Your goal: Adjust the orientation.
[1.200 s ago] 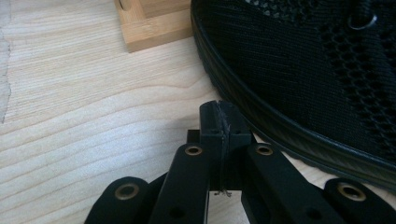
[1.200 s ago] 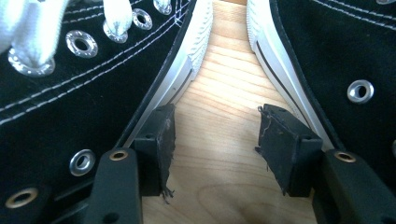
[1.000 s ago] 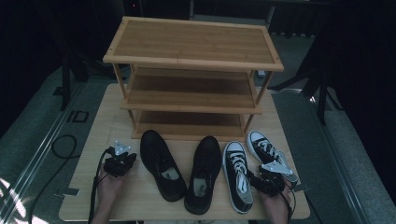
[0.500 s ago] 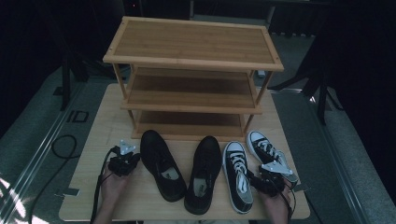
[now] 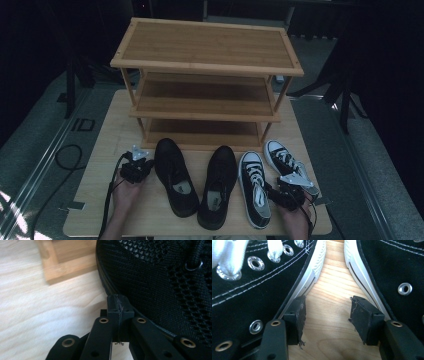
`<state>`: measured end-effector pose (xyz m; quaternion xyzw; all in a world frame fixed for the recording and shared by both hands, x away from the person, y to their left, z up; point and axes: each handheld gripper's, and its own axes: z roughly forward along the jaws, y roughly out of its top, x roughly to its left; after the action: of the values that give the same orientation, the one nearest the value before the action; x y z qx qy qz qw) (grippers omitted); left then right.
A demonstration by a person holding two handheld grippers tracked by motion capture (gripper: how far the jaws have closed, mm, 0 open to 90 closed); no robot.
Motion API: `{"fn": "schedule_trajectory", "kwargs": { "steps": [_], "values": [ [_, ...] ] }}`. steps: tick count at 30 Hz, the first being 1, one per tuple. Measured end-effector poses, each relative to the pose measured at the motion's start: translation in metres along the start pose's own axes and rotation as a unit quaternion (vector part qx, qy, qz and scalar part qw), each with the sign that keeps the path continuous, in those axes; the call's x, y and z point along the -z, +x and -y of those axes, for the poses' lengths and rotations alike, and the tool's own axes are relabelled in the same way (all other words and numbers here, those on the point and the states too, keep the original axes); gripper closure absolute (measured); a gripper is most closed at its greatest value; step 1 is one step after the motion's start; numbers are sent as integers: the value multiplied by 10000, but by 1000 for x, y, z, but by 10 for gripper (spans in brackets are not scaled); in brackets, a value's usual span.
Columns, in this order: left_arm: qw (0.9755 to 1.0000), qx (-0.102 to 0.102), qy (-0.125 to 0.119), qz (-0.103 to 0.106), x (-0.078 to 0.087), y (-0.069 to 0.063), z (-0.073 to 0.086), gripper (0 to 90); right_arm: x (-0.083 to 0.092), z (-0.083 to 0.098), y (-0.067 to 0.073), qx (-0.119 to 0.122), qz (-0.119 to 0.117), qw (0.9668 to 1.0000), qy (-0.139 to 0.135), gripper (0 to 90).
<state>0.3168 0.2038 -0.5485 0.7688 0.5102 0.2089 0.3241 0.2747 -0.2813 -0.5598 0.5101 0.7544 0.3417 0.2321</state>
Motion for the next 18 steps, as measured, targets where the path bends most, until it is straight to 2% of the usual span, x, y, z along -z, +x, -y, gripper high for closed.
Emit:
{"fn": "schedule_trajectory", "kwargs": {
  "steps": [7,18],
  "values": [
    [9997,-212,1,119,-16,-13,-16,900,0,0,0,-1,-1,10000,0,458],
    [9990,-355,-52,284,-31,-30,-30,900,0,0,0,4,-1,10000,0,457]
  ]
}}
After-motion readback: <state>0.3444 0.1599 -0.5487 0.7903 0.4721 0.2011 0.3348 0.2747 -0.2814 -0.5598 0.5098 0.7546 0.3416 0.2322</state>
